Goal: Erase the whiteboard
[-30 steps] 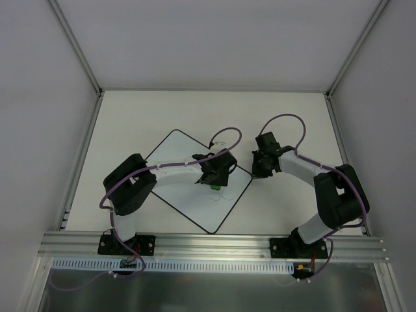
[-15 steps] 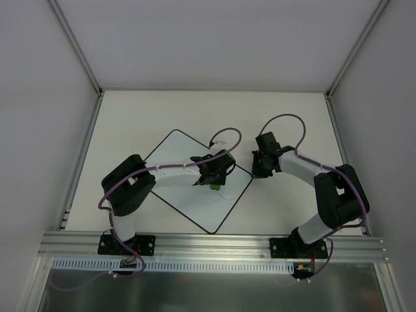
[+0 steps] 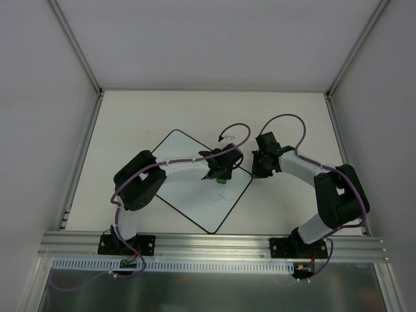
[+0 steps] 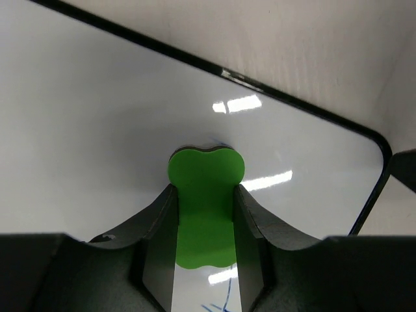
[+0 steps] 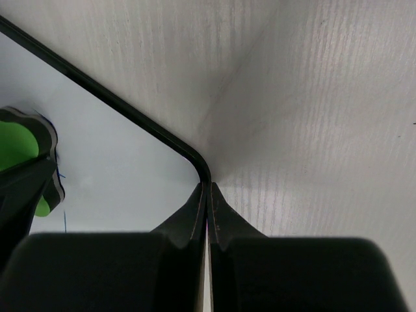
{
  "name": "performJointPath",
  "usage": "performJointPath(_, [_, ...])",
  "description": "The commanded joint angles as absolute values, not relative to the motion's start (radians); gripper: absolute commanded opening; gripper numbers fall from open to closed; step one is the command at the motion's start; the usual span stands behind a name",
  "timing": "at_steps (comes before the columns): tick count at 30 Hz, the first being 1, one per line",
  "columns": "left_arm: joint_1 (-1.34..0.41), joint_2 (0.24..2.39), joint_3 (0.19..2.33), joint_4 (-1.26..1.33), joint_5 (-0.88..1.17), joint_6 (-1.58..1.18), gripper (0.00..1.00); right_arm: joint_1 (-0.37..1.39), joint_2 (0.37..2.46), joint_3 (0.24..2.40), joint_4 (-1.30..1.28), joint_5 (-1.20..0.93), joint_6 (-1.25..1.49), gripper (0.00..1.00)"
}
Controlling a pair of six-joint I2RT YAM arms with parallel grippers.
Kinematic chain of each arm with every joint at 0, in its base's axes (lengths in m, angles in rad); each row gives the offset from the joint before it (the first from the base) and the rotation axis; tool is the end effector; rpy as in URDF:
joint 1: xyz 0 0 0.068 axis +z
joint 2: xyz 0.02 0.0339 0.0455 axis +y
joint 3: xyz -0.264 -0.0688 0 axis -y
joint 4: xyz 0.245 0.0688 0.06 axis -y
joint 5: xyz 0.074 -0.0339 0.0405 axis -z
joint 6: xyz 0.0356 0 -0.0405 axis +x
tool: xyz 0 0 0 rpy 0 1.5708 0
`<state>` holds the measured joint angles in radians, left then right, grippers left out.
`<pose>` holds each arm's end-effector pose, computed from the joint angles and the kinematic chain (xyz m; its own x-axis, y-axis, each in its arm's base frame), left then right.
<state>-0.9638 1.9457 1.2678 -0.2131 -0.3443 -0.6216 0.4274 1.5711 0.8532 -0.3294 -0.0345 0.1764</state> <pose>0.2453 -0.3321 0.1686 -0.7404 0.1051 -0.6639 0.2718 0.9502 -0.1527 0.2715 0.1250 0.1666 -0.8514 -0.1951 -0.4869 -0.2850 0.9514 0.1171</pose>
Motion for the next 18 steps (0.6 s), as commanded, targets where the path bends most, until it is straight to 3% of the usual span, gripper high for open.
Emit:
performJointPath(1, [-0.922, 2.000, 1.339, -0.206, -0.316, -0.575, 0.00, 0.428, 1.565, 0.825, -0.359, -0.037, 0.167, 0.00])
performJointPath(9, [-0.903, 2.049, 1.398, -0.209, -0.207, -0.554, 0.00, 0.428, 1.562, 0.825, -0.360, -0.035, 0.169, 0.01])
performJointPath(18, [-1.003, 2.010, 1.233, -0.319, -0.152, -0.690, 0.00, 0.426, 1.563, 0.827, -0.359, -0.035, 0.170, 0.00])
